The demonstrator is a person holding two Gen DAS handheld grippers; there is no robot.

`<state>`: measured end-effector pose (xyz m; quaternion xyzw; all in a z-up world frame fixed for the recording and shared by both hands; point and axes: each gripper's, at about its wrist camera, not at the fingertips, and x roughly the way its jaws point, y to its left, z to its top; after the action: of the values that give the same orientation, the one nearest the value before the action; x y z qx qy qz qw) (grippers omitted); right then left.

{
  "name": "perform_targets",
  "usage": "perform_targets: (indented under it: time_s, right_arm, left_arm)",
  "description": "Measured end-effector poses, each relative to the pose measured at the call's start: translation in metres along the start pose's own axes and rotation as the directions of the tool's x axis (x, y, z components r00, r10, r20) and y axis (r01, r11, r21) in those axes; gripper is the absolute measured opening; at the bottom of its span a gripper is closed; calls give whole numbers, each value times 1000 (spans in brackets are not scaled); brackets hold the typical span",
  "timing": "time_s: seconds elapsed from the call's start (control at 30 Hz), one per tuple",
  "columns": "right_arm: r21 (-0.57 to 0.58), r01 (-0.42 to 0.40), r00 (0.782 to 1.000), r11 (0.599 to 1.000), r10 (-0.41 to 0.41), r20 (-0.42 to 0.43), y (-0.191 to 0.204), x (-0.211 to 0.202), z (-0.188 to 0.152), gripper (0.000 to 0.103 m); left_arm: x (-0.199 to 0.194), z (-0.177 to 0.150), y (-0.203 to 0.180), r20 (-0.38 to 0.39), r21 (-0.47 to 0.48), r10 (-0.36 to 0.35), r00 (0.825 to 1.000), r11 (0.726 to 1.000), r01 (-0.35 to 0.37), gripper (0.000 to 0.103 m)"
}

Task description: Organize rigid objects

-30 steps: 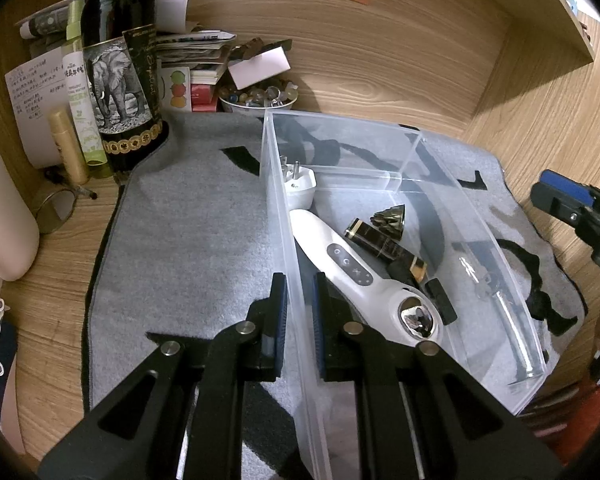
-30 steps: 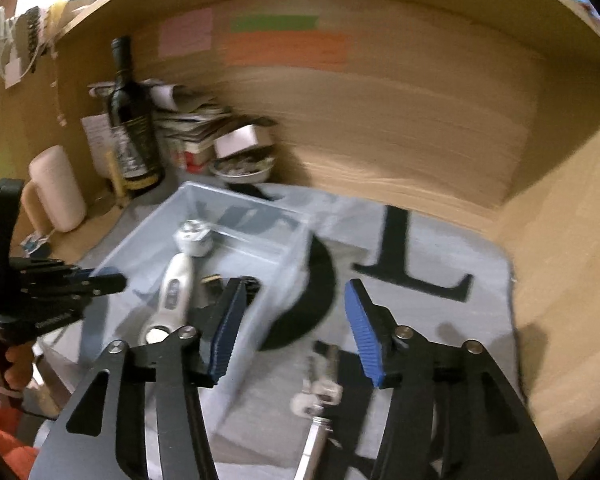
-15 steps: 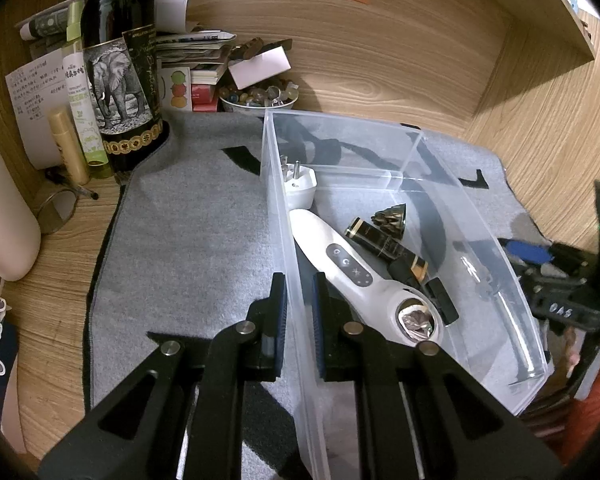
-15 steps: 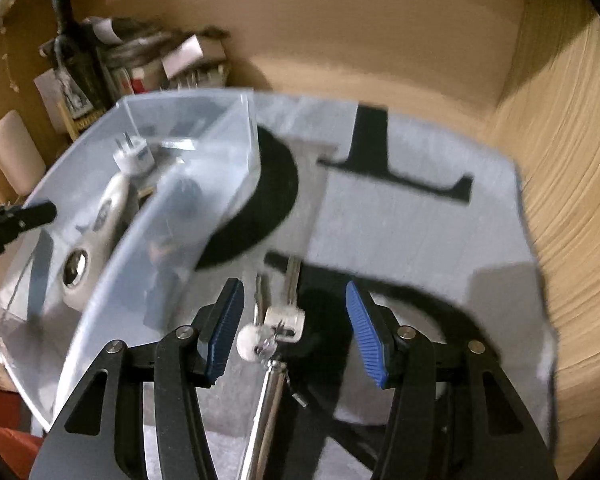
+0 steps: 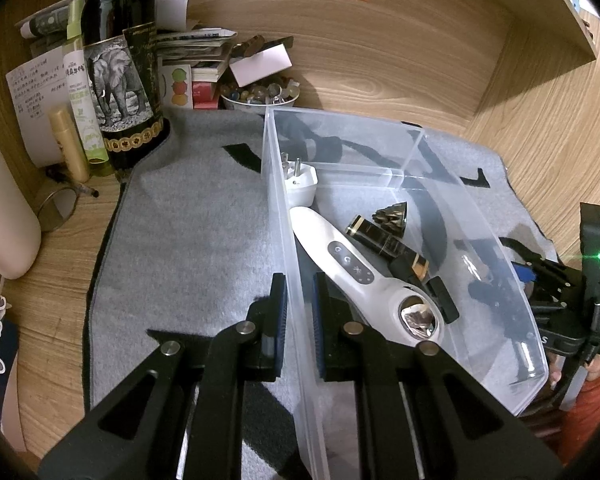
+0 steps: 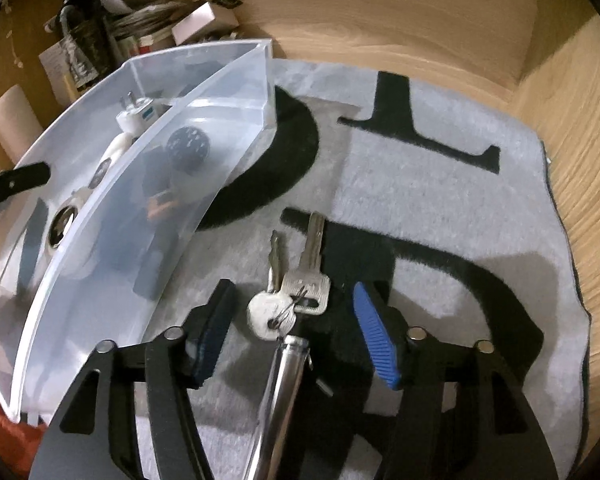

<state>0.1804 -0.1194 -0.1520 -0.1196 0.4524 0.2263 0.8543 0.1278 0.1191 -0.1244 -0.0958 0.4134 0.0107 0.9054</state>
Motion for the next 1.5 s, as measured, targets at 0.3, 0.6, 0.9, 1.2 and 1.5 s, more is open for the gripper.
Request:
perform_targets:
  time_s: [0.3,0.6,0.9,1.2,1.5]
  right_arm:
    - [-21,31,999,999,-31,16,0,0,7,22]
    - [8,41,999,999,-41,32,-5,-7,11,22]
    - [-3,48,990,999,-47,133,-1,-38,30,22]
    - [-86,24,960,996,1,279,27,-82,66,22]
    - [-214,-39,947,976,104,303,76,-85,77,22]
  left_arm:
    - [0,0,0,1,-1,1,1000,1000,-1,11]
    - [0,0,0,0,0,1,1000,1000,-1,11]
    - [0,0,0,1,-1,0,1000,1000,0,11]
    - [0,0,1,0,-3,-3,1000,1000,3,11]
    - [1,0,1,2,-2,-5,1000,1000,5,11]
